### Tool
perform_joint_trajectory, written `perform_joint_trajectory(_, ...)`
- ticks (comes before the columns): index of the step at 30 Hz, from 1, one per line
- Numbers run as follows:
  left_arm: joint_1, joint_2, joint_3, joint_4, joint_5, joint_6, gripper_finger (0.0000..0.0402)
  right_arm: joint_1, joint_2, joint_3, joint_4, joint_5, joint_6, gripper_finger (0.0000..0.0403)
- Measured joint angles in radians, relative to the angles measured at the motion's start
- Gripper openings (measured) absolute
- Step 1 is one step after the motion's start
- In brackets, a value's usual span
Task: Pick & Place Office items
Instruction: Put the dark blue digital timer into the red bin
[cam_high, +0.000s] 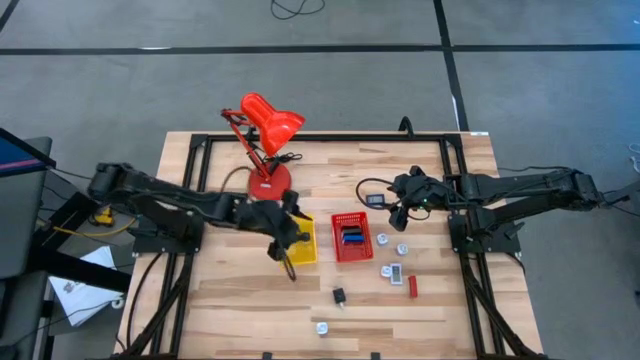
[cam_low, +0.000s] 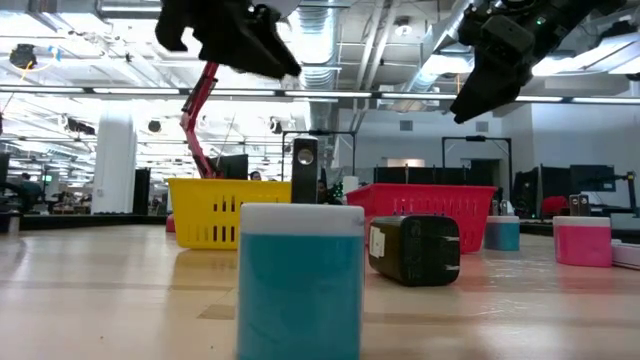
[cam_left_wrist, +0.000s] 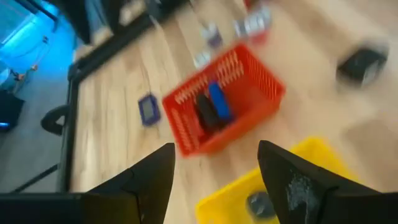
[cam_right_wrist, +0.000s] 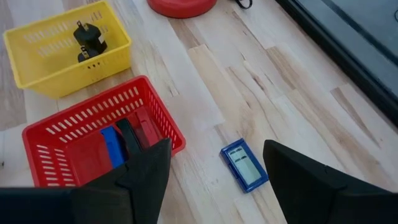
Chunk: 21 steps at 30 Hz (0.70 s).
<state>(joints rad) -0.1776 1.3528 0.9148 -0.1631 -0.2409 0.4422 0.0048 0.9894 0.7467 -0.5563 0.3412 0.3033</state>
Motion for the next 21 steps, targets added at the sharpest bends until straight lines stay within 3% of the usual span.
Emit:
perform_joint_trajectory(6, -0.005, -0.147, -0.271, 0.406, -0.006, -0.07, 0.0218, -0.031, 0.0, 0.0, -0.118, 0.0, 0.011, 0.0251)
perform_joint_trajectory(10, -0.002, -0.203, -0.411, 0.621, -0.012, -0.137, 0.0222, -0.079, 0.0, 0.0, -0.099, 0.002, -0.037, 0.0251)
perform_joint_trajectory(21, 0.0, -0.235, -0.56, 0.751, -0.013, -0.216, 0.0219, -0.272, 0.115, 0.001, -0.057, -0.116, -0.144, 0.0251)
